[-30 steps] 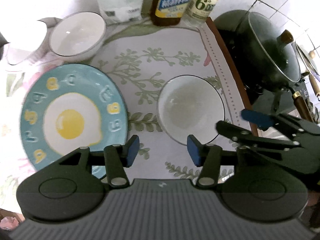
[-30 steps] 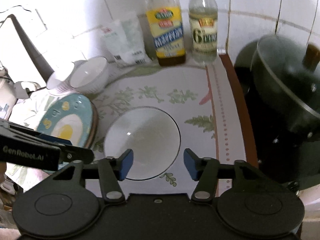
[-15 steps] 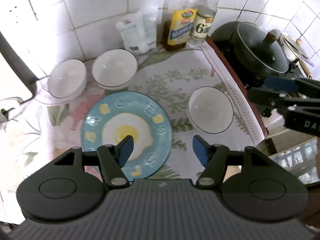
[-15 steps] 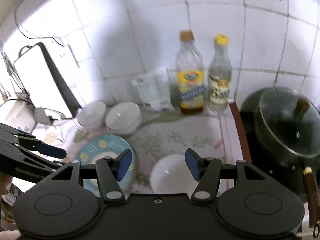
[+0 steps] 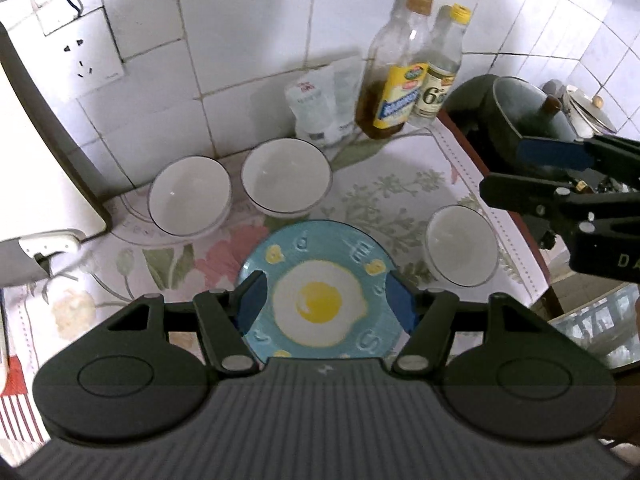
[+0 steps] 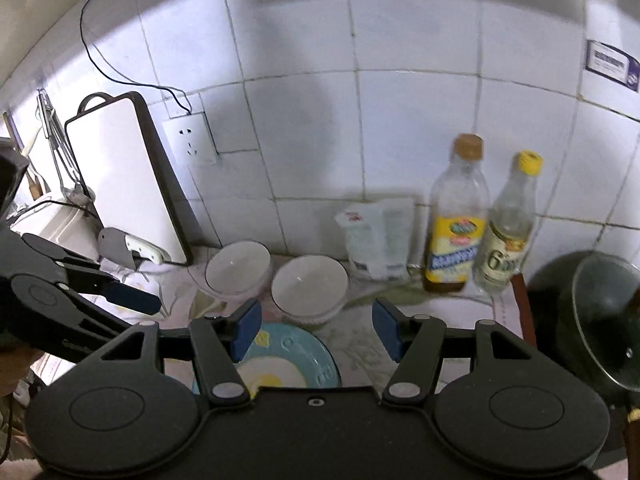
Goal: Organize plates and bowls
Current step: 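Move the left gripper to the pair of white bowls by the wall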
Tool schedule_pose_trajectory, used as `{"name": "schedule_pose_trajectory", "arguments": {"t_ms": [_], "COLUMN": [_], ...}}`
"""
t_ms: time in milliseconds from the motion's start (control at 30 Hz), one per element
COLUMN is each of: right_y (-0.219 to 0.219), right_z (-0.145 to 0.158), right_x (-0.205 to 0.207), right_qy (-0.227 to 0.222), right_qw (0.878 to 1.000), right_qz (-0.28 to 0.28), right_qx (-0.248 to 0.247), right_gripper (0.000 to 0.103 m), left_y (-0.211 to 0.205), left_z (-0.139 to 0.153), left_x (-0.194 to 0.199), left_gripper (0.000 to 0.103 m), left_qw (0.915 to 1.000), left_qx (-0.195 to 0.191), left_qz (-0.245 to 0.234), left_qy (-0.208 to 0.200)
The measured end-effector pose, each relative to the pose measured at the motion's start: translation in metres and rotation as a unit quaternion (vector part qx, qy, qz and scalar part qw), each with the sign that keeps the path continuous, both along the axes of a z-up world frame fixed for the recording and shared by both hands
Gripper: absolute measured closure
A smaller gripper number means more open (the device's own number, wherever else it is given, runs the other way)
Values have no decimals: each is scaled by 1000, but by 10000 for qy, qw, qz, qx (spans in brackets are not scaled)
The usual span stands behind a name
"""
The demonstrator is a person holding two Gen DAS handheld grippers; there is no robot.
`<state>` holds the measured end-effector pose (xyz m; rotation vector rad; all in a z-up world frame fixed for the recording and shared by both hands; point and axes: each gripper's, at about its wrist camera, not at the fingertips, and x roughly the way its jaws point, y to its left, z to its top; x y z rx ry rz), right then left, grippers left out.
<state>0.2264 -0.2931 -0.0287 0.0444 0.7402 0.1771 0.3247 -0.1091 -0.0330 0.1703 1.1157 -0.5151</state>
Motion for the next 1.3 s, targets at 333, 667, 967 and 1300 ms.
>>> {"name": "schedule_pose_trajectory", "arguments": {"t_ms": [333,667,967,1300], "right_y": [30,21,3,-8], "right_z": [-30,-106,-150,-178], "right_x": [46,91,121,143], "right_qy": [-432,-450,339,619], "right_qw": [9989,9954,9835,9758], "right_qz": [-156,-837,-1359,-1580], "right_qx": [-68,147,1143,1378], "right_gripper": [34,34,34,38], "left_y": [23,19,2,-7], "left_z": [-19,-82,-122,-156], "left_x": [56,103,131,146], "left_gripper": [42,48,61,67], "left_qw": [9993,9979,9963,9889], "left_qx": [-86,-391,-285,-132], "left_qz": [197,481,669,1115], "left_qy": [-308,-175,448,978]}}
